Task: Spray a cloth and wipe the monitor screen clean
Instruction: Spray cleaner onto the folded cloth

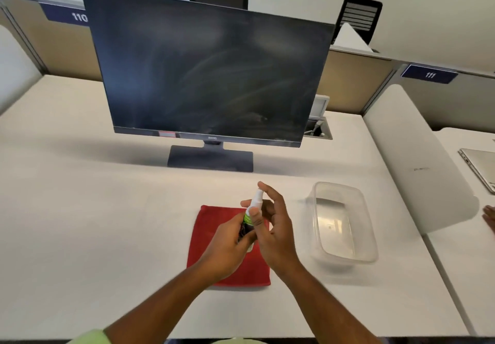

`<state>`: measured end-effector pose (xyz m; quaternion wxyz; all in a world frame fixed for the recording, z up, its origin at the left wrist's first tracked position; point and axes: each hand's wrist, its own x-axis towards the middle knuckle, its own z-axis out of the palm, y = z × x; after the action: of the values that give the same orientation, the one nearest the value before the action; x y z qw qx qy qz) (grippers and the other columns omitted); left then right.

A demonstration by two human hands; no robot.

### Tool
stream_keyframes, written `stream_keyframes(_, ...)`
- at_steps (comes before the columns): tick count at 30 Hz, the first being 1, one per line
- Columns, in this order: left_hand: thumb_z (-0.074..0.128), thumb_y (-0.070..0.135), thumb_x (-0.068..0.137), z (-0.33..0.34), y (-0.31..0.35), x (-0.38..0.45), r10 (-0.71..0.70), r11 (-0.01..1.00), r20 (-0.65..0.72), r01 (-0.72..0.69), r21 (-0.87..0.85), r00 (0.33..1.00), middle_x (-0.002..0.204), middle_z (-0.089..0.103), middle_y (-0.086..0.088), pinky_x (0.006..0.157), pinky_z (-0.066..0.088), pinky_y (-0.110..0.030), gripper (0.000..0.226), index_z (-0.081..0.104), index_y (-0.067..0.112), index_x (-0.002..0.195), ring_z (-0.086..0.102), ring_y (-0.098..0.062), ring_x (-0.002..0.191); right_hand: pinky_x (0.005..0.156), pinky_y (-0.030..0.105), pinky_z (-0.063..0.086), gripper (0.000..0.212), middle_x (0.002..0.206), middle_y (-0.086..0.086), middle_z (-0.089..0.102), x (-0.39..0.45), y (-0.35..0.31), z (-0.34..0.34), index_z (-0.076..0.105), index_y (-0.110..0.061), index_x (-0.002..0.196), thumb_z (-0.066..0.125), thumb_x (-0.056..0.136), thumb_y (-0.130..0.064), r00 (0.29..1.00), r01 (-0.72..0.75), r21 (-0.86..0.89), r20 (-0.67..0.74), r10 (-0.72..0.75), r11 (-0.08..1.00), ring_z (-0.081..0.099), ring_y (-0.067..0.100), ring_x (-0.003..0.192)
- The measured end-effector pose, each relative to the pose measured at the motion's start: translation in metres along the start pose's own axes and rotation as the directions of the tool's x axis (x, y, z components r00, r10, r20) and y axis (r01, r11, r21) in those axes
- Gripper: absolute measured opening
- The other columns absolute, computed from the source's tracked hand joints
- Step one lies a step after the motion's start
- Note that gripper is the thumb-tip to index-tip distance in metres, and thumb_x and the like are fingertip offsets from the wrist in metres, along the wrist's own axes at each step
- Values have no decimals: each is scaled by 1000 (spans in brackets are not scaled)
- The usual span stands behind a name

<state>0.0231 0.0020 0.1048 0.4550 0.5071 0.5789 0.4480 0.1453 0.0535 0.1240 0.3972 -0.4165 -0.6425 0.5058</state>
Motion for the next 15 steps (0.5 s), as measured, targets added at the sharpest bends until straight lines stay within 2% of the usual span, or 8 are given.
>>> stream_keyframes(3, 54, 30, 101, -7, -4, -4, -32, 999, 12, 32, -39, 999, 98, 73, 6, 79, 61, -31, 18, 63, 28, 117, 72, -17, 92, 99, 28, 61, 62, 133, -8, 72, -4, 4, 10, 32, -58, 154, 63, 104, -42, 997, 11, -53, 79, -7, 999, 72, 15, 121)
stream_keyframes(7, 60, 24, 97, -14, -9, -10, -34, 999, -1, 34, -19, 999, 101, 72, 15, 77, 57, -20, 15, 64, 30, 109, 71, -9, 98, 101, 24, 59, 65, 140, -7, 68, -7, 10, 16, 24, -71, 152, 59, 101, -50, 986, 21, -124, 168, 0, 992, 70, 13, 124)
stream_keyframes(9, 64, 22, 97, -16, -15, -12, -51, 999, -23, 51, 9, 998, 104, 68, 14, 79, 58, -20, 17, 61, 28, 112, 68, -6, 99, 103, 24, 58, 66, 148, -11, 63, -9, 14, 18, 23, -74, 150, 60, 102, -49, 982, 28, -171, 191, 6, 985, 68, 9, 127)
stream_keyframes(11, 68, 19, 96, -15, -22, -13, -81, 996, -40, 82, 21, 996, 114, 62, 9, 85, 60, -24, 23, 59, 22, 117, 66, -3, 104, 105, 23, 57, 67, 155, -14, 56, -11, 19, 19, 23, -74, 150, 61, 102, -47, 983, 45, -217, 183, -5, 975, 65, 7, 129)
stream_keyframes(15, 75, 29, 92, -13, -34, -23, -163, 985, -17, 164, 48, 986, 112, 61, 8, 91, 60, -30, 26, 62, 22, 113, 67, -12, 106, 100, 24, 60, 71, 157, -15, 53, -12, 31, 17, 17, -75, 150, 62, 104, -45, 993, 59, -330, 114, -22, 942, 71, 11, 118)
